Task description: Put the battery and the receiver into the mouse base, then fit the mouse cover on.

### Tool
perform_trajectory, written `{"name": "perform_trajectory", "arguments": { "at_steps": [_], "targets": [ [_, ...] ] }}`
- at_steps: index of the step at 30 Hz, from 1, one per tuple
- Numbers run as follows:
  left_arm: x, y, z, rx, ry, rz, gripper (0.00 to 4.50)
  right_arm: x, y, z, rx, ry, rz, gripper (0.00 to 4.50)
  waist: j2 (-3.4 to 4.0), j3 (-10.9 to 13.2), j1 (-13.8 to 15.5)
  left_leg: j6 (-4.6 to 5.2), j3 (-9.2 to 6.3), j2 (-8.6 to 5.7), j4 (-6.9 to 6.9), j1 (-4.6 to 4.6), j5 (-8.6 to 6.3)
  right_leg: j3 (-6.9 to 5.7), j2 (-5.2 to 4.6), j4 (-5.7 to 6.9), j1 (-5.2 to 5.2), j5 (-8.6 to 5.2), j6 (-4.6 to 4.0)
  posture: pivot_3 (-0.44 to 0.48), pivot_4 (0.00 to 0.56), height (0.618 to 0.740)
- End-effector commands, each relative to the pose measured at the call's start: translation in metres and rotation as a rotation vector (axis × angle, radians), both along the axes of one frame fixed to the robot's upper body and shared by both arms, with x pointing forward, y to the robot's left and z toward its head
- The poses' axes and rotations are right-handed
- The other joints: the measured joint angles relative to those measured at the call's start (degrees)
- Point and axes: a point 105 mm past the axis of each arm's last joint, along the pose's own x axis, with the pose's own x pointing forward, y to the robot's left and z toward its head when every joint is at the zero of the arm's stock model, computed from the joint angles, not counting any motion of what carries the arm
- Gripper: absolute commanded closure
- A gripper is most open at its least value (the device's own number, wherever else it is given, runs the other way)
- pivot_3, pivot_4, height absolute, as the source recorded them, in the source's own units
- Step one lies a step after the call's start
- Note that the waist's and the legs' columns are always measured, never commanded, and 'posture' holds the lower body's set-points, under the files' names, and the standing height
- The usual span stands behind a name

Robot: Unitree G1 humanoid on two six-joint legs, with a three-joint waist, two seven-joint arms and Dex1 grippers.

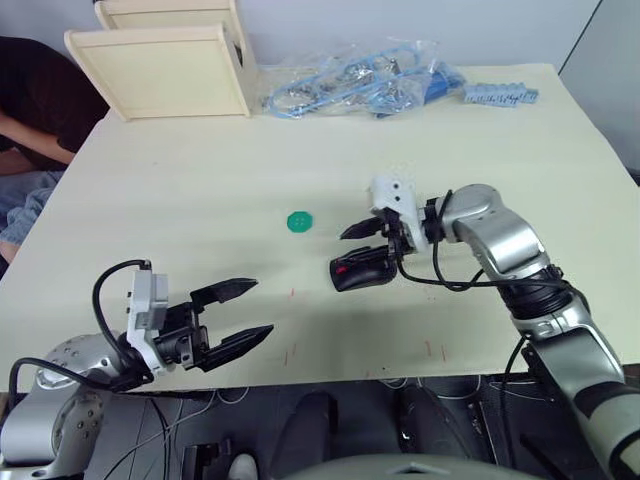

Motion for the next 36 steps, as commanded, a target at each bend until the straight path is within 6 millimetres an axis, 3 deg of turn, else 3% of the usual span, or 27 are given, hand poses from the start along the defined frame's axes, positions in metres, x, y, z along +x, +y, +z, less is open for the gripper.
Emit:
{"name": "perform_trajectory", "arguments": {
  "at_steps": [1, 4, 8, 19, 28, 32, 36],
  "targets": [
    [0.001, 0.0, 0.005, 0.005, -0.033, -0.005, 0.0, -0.008, -0.02, 0.008, 0.11, 0.001, -0.033, 2.35, 0.03, 0.0, 0.3, 0.0, 0.0, 0.0, -0.01, -0.03, 0.0, -0.01, -0.01, -0.02, 0.0, 0.0, 0.0, 0.0, 0.15, 0.74],
    [0.002, 0.0, 0.006, 0.005, -0.033, -0.01, 0.0, -0.006, -0.028, 0.009, 0.239, 0.029, -0.135, 2.35, 0.0, 0.0, -0.1, 0.01, 0.12, -0.03, 0.03, -0.03, 0.0, 0.1, -0.05, -0.01, -0.01, 0.02, 0.04, 0.0, 0.15, 0.74],
    [0.003, 0.001, 0.006, 0.005, -0.031, -0.017, 0.0, -0.01, -0.027, -0.016, 0.303, 0.069, -0.222, 2.35, -0.01, 0.0, 0.0, 0.01, 0.12, 0.01, 0.0, 0.05, 0.0, 0.11, 0.03, 0.04, 0.0, 0.01, 0.01, 0.0, 0.15, 0.74],
    [0.003, 0.004, 0.006, 0.008, -0.031, -0.013, 0.0, -0.003, -0.029, -0.06, 0.393, 0.145, -0.421, 2.35, 0.02, 0.0, 0.0, 0.0, 0.15, 0.01, 0.01, 0.04, 0.01, 0.13, 0.05, 0.03, 0.0, 0.01, 0.02, 0.0, 0.15, 0.74],
    [0.003, 0.003, 0.005, 0.008, -0.031, -0.005, 0.0, -0.008, -0.023, -0.131, 0.253, 0.28, -0.473, 2.35, -0.14, -0.1, -0.4, 0.0, 0.35, 0.25, -0.05, 0.45, 0.0, 0.32, 0.31, 0.03, 0.23, 0.03, -0.06, 0.0, 0.15, 0.74],
    [0.002, 0.003, 0.004, 0.007, -0.029, 0.0, 0.0, -0.008, -0.021, -0.131, 0.252, 0.246, -0.464, 2.35, -0.24, -0.2, -0.4, 0.0, 0.45, 0.38, -0.26, 1.04, -0.01, 0.38, 0.42, -0.02, 0.68, -0.04, -0.19, 0.0, 0.15, 0.74],
    [0.002, 0.003, 0.003, -0.005, -0.023, 0.016, 0.0, 0.004, -0.029, -0.104, 0.355, 0.112, -0.515, 2.35, -0.29, -0.3, -0.4, 0.0, 0.42, 0.45, -0.27, 1.05, -0.01, 0.36, 0.51, 0.01, 0.67, -0.07, -0.25, 0.0, 0.15, 0.74]
  ]
}}
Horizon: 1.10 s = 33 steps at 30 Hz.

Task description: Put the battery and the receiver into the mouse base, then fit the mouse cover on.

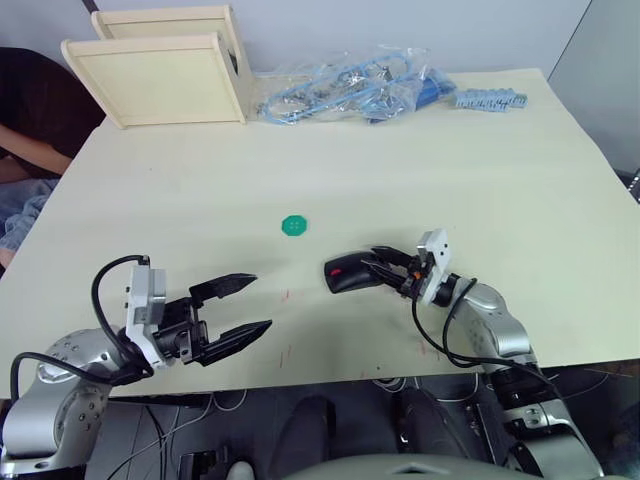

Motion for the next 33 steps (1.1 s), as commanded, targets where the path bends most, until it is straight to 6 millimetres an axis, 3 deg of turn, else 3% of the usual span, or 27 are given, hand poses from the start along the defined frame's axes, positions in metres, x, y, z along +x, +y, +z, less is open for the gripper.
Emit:
{"name": "perform_trajectory", "arguments": {
  "at_steps": [1, 7, 13, 14, 16, 19, 22, 33],
  "targets": [
    [-0.001, -0.001, 0.005, -0.004, -0.028, 0.008, 0.0, 0.003, -0.007, -0.006, 0.01, 0.018, -0.068, 2.35, 0.0, 0.0, 0.0, 0.0, 0.0, 0.01, 0.0, -0.01, 0.0, 0.01, 0.0, 0.01, -0.01, 0.0, 0.0, 0.0, 0.15, 0.74],
    [0.004, 0.009, 0.001, -0.02, -0.001, 0.114, 0.0, -0.008, -0.028, 0.04, 0.095, -0.078, -0.045, 2.35, 0.1, 0.1, 0.5, 0.0, -0.05, 0.03, 0.01, -0.24, 0.0, -0.03, -0.1, -0.01, -0.16, 0.01, 0.0, 0.0, 0.15, 0.74],
    [0.01, 0.022, -0.011, -0.017, 0.05, 0.253, 0.0, -0.024, -0.071, 0.054, -0.022, -0.14, -0.05, 2.35, 0.18, 0.2, 0.6, 0.0, -0.05, 0.01, 0.01, -0.29, 0.0, -0.06, -0.14, -0.03, -0.18, 0.01, 0.01, 0.0, 0.15, 0.74],
    [0.011, 0.025, -0.013, -0.017, 0.059, 0.28, 0.0, -0.026, -0.082, 0.053, -0.067, -0.154, -0.073, 2.35, 0.14, 0.2, 0.8, 0.0, -0.05, 0.01, 0.02, -0.3, 0.0, -0.06, -0.15, -0.03, -0.17, 0.0, 0.02, 0.0, 0.15, 0.74],
    [0.011, 0.03, -0.017, -0.016, 0.078, 0.318, 0.0, -0.033, -0.1, 0.054, -0.096, -0.149, -0.109, 1.6, 0.12, 0.2, 0.8, 0.0, -0.06, -0.04, 0.02, -0.31, 0.0, -0.1, -0.14, -0.05, -0.16, 0.0, 0.02, 0.0, 0.15, 0.74],
    [0.009, 0.037, -0.022, -0.012, 0.1, 0.359, 0.0, -0.043, -0.131, 0.05, -0.16, -0.131, -0.185, 0.05, 0.12, 0.2, 0.8, 0.01, -0.04, -0.03, 0.02, -0.31, 0.0, -0.1, -0.13, -0.04, -0.16, 0.0, 0.02, 0.0, 0.15, 0.74],
    [0.005, 0.041, -0.026, -0.011, 0.118, 0.394, 0.0, -0.059, -0.157, 0.046, -0.221, -0.111, -0.234, 0.05, 0.11, 0.2, 0.9, 0.01, -0.02, -0.02, 0.01, -0.32, -0.01, -0.09, -0.13, -0.07, -0.15, -0.01, 0.02, 0.0, 0.15, 0.74],
    [-0.01, 0.051, -0.037, -0.011, 0.15, 0.481, 0.0, -0.098, -0.2, 0.03, -0.293, -0.04, -0.32, 0.05, 0.09, 0.2, 1.2, 0.01, 0.12, 0.18, 0.02, -0.31, -0.01, -0.04, -0.12, -0.16, -0.14, -0.02, 0.03, 0.0, 0.15, 0.74]
  ]
}}
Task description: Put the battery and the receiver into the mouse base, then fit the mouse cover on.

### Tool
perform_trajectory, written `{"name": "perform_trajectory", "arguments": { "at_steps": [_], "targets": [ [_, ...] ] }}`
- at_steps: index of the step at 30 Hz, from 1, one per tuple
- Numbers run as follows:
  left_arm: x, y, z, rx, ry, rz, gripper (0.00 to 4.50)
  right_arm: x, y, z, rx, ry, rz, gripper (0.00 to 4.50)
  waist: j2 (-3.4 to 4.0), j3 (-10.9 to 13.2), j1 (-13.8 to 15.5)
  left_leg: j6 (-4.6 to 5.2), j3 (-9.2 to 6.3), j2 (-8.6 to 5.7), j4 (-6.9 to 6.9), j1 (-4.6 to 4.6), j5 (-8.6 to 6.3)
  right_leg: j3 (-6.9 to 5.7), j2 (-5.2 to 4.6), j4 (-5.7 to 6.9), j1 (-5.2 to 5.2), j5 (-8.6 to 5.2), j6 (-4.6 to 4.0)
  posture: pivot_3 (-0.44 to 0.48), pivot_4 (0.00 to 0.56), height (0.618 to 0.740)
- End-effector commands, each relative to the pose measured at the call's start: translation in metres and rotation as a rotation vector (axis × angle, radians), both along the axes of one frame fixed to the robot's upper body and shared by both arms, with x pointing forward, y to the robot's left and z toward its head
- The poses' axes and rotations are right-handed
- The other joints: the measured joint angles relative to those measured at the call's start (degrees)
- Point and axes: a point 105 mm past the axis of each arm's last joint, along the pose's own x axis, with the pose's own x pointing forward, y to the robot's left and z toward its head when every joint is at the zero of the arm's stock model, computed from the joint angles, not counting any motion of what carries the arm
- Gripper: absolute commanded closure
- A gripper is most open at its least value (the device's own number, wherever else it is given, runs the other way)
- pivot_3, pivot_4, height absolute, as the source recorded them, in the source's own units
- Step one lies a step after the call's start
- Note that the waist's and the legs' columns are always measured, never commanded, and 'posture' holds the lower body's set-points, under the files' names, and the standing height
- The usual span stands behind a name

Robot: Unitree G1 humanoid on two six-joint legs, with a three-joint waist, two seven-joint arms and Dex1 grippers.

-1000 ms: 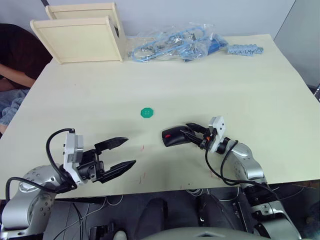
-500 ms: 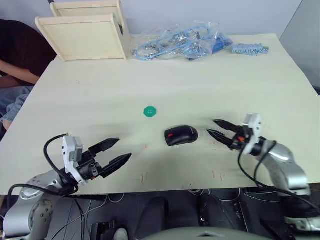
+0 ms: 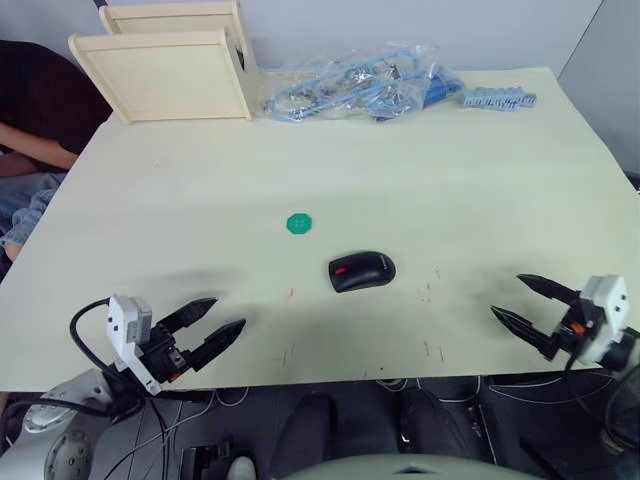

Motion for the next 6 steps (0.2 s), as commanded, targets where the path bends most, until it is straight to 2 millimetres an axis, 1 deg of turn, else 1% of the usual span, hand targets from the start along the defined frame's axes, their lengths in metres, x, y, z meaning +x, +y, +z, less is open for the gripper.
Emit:
{"name": "perform_trajectory", "arguments": {
  "at_steps": [1, 5, 6],
  "targets": [
    [0.0009, 0.0046, 0.0109, 0.025, -0.055, 0.026, 0.0, -0.0043, -0.0072, 0.0108, -0.021, -0.056, 0.0, 0.05, 0.0, 0.0, 0.1, 0.0, 0.02, 0.03, 0.0, 0.01, 0.0, 0.01, 0.0, 0.0, 0.0, 0.0, 0.0, 0.0, 0.15, 0.74],
    [0.0019, 0.0029, 0.0092, 0.023, -0.053, 0.033, 0.0, -0.0037, -0.0111, 0.0069, -0.021, -0.055, -0.015, 0.05, -0.01, 0.0, 0.2, 0.0, 0.14, 0.1, 0.01, 0.05, 0.0, 0.04, 0.04, 0.0, 0.01, -0.01, -0.02, 0.0, 0.15, 0.74],
    [0.0017, 0.0027, 0.0059, 0.034, -0.032, 0.036, 0.0, -0.002, -0.0103, 0.0066, -0.02, -0.058, -0.016, 0.05, -0.01, 0.0, 0.2, 0.0, 0.16, 0.1, 0.01, 0.05, 0.0, 0.05, 0.05, -0.01, 0.01, -0.01, -0.02, 0.0, 0.15, 0.74]
  ]
}}
